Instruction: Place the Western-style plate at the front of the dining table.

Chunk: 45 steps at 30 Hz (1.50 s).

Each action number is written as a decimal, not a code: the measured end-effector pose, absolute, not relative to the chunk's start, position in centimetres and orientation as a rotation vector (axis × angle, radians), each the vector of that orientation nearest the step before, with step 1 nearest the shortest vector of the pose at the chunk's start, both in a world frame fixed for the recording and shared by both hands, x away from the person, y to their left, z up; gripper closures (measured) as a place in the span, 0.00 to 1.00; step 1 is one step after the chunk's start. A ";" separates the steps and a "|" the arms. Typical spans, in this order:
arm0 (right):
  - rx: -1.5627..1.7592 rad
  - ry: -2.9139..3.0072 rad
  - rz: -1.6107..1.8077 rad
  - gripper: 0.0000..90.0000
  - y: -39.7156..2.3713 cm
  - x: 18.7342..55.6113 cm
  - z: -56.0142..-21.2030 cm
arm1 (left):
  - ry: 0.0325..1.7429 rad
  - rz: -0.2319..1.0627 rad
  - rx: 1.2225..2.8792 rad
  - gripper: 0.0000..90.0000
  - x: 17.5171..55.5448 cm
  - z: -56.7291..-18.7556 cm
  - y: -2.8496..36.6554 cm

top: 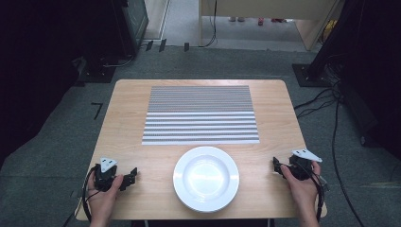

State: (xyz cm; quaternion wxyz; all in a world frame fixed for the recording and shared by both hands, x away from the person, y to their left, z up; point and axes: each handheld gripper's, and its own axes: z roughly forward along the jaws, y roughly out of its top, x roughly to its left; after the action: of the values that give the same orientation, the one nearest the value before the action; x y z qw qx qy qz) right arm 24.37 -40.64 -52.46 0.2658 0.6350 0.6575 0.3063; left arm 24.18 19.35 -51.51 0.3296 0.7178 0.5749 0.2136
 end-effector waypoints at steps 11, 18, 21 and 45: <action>1.591 1.798 1.018 0.22 -37.7 23.4 -50.6 | 1.402 0.495 1.843 0.11 23.4 -50.5 17.3; 1.567 1.807 1.119 0.27 -36.1 23.1 -49.9 | 1.350 0.478 1.853 0.11 23.2 -50.2 16.2; 1.550 1.817 1.162 0.28 -35.4 23.0 -49.6 | 1.316 0.453 1.856 0.11 23.0 -50.1 15.5; 1.454 2.004 1.428 0.82 -30.1 21.8 -48.7 | 1.084 0.222 1.850 0.60 21.5 -49.3 11.9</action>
State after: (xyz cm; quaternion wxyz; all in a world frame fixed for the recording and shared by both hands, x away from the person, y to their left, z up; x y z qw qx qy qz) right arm 21.78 -30.09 -48.67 0.1414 0.5037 0.6941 0.4945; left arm 21.53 11.86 -49.32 0.4731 0.7561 0.4430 0.0907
